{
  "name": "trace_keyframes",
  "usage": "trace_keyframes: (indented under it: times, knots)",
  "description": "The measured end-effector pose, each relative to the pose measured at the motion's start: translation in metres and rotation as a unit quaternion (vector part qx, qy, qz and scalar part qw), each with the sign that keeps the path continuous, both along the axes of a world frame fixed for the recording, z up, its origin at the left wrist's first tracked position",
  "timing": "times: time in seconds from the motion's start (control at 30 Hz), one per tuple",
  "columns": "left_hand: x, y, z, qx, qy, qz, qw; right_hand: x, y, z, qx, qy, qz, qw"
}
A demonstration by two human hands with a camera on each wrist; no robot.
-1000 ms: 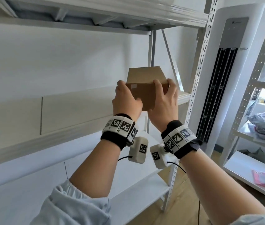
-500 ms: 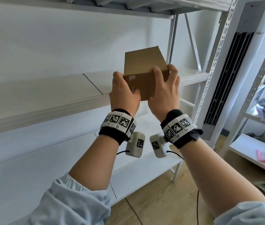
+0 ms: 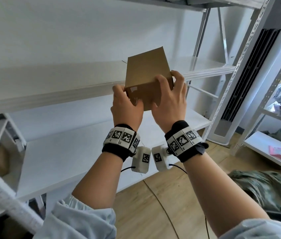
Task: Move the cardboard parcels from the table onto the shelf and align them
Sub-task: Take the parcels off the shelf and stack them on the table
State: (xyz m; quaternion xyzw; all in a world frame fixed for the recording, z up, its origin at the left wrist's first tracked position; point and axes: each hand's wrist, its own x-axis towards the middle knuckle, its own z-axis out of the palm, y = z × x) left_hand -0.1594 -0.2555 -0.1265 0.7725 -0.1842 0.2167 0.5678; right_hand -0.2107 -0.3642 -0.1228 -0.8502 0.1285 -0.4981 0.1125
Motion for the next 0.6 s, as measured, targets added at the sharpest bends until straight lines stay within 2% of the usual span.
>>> trace_keyframes:
  times: [0.23, 0.6]
  knots:
    - [-0.059, 0.077, -0.029, 0.004, 0.023, 0.043, 0.999, -0.049, 0.063, -0.023, 0.02, 0.029, 0.059, 0.998]
    - [-0.169, 0.222, -0.086, 0.053, 0.101, 0.156, 0.981, -0.133, 0.2, -0.092, 0.073, 0.118, 0.164, 0.977]
